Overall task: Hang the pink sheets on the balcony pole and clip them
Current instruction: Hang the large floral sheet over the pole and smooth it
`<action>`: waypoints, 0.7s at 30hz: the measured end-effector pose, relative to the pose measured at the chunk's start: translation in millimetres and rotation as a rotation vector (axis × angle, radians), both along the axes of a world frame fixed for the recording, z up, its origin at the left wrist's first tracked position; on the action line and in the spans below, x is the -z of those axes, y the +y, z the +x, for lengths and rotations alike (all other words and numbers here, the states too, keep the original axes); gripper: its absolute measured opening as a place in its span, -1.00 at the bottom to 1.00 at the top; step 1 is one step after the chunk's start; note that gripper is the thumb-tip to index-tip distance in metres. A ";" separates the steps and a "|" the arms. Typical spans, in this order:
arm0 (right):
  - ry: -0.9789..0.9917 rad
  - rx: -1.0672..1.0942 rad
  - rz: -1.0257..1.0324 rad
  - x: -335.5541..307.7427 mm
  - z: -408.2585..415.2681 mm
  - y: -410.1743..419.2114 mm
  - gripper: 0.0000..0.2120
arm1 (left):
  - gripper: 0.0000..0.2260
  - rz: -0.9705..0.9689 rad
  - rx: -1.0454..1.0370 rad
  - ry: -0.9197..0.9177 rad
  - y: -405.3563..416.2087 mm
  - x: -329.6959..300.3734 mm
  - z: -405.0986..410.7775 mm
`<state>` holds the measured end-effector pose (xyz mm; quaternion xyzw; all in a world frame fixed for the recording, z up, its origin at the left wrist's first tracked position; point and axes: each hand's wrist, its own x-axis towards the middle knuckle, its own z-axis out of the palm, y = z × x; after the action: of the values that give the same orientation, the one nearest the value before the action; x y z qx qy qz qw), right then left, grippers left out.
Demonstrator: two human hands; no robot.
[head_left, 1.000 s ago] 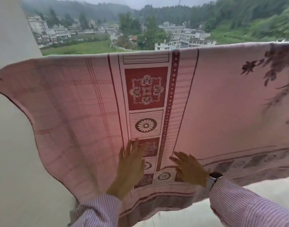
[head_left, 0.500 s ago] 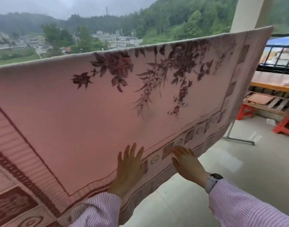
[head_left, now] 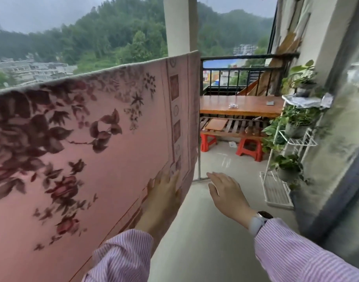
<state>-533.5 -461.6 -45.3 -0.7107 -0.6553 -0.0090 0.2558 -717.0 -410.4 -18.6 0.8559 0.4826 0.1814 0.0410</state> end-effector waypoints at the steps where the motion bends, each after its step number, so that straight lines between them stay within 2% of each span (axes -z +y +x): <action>1: 0.000 0.025 0.004 0.6 17.4 19.7 -0.38 | -0.54 0.009 0.016 -0.008 25.0 0.4 18.0; 6: -0.007 0.120 -0.022 0.4 106.1 137.3 -0.27 | -0.59 0.057 0.107 -0.041 159.9 7.5 102.0; 10: 0.025 0.161 -0.057 -19.4 168.2 226.4 -0.33 | -0.61 0.244 0.184 -0.113 267.2 -9.7 170.5; 13: 0.028 0.198 -0.070 -23.9 220.4 280.6 -0.43 | -0.56 0.077 0.219 -0.061 330.4 -16.2 234.0; 15: 0.044 0.222 -0.069 -17.8 256.9 313.1 -0.44 | -0.54 0.074 0.260 -0.012 372.7 -5.6 281.3; 18: 0.097 0.242 -0.080 -3.6 322.5 363.2 -0.59 | -0.53 0.060 0.303 0.022 427.4 8.2 357.0; 21: 0.134 0.248 -0.063 9.3 400.1 417.1 -0.62 | -0.54 0.045 0.302 0.042 481.2 24.0 434.2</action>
<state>-133.4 -44.5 -54.6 -0.7928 -0.5440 0.0275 0.2733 -282.8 70.8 -42.6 0.9230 0.3451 0.1659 0.0385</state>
